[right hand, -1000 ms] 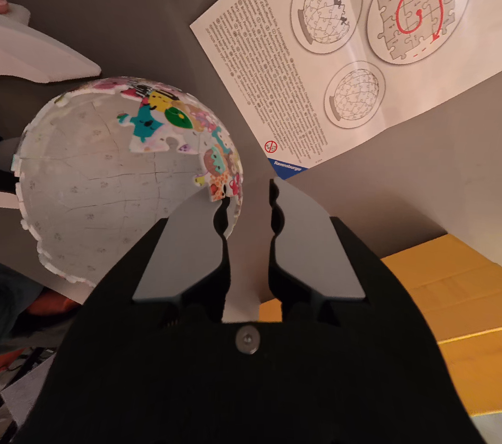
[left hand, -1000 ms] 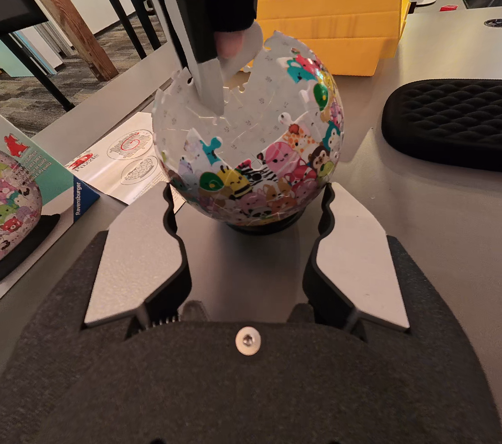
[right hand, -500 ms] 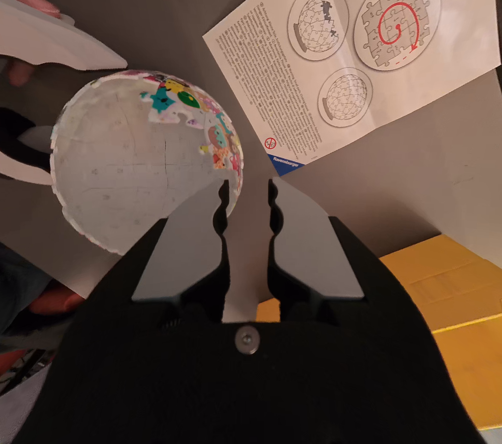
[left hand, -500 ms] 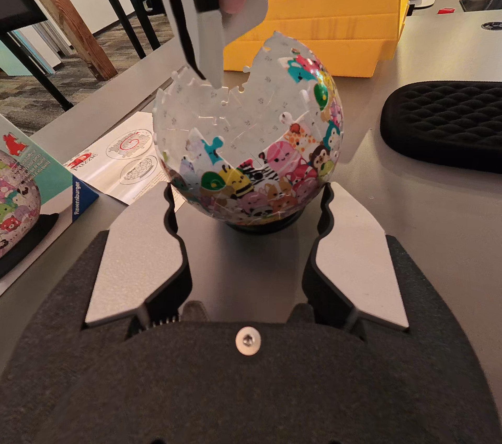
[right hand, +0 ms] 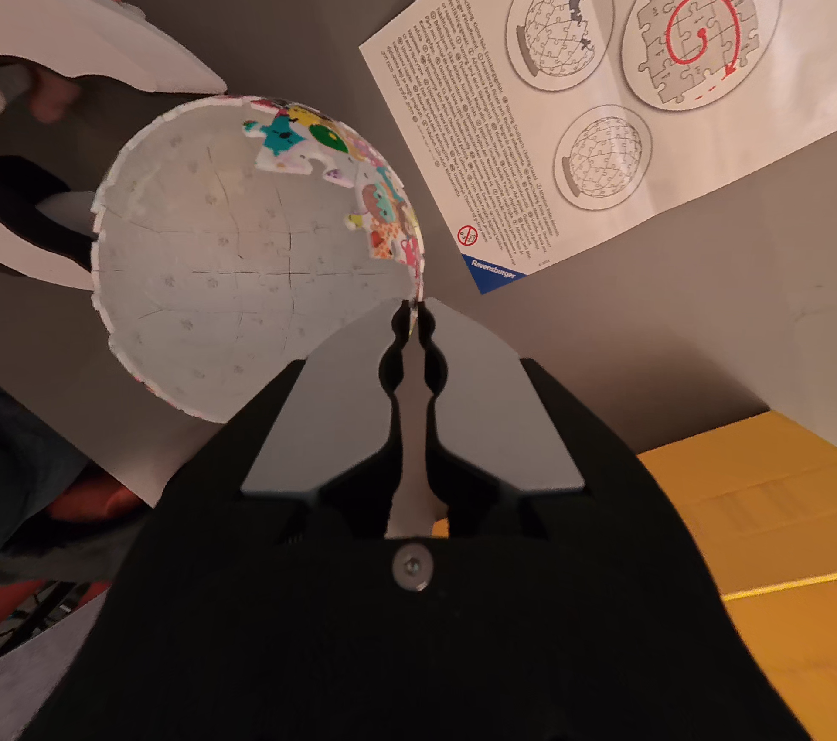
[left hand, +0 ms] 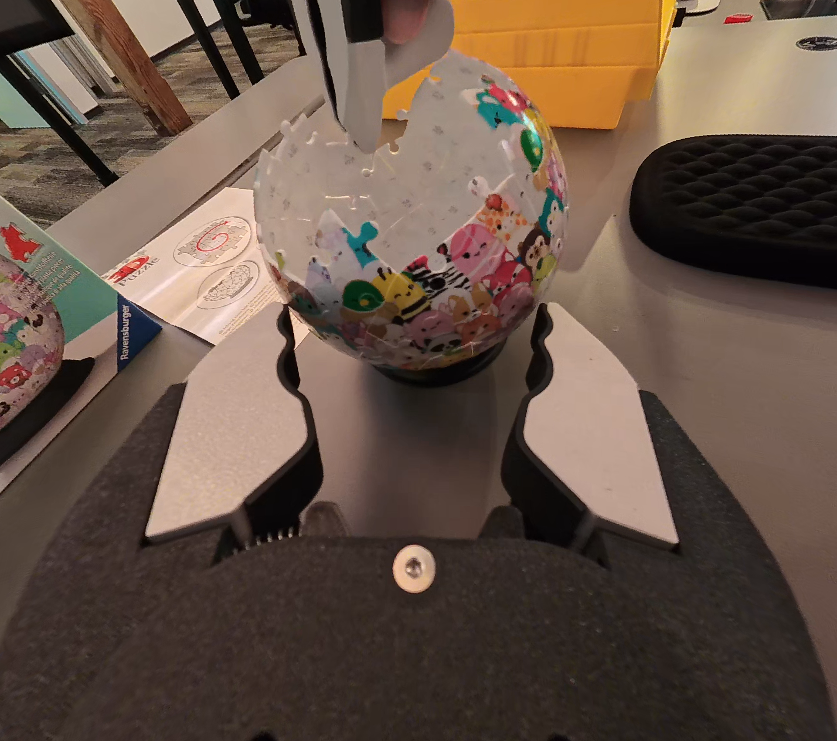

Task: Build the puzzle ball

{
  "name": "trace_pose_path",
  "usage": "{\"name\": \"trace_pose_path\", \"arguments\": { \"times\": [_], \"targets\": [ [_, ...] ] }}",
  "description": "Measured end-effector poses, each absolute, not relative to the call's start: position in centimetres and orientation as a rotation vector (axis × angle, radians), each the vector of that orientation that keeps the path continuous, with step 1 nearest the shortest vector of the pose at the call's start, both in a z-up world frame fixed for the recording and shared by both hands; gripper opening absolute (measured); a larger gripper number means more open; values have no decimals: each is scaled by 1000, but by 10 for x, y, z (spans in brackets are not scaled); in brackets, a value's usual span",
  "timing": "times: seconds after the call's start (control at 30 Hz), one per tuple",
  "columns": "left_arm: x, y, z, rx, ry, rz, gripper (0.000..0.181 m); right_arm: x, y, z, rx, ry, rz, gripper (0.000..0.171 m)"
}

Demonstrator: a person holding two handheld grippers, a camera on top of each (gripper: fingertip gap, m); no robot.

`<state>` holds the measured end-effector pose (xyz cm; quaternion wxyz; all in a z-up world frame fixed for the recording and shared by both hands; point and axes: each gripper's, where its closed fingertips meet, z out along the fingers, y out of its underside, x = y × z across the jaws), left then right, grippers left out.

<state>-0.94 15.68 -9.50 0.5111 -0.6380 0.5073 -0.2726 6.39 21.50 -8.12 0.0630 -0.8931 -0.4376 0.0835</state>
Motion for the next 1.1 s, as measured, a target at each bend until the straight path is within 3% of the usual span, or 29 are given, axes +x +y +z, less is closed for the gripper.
{"name": "trace_pose_path", "arguments": {
  "times": [0.73,0.9,1.1],
  "targets": [
    [-7,154,-94,-1527,1224,-654,100,66,216,-84,-2675,-1334,77,4],
    [-8,155,-95,-1530,1225,-656,99,68,219,-84,-2667,-1360,32,15],
    [-7,154,-94,-1525,1225,-655,99,65,217,-89,-2715,-1363,122,14]
  ]
}}
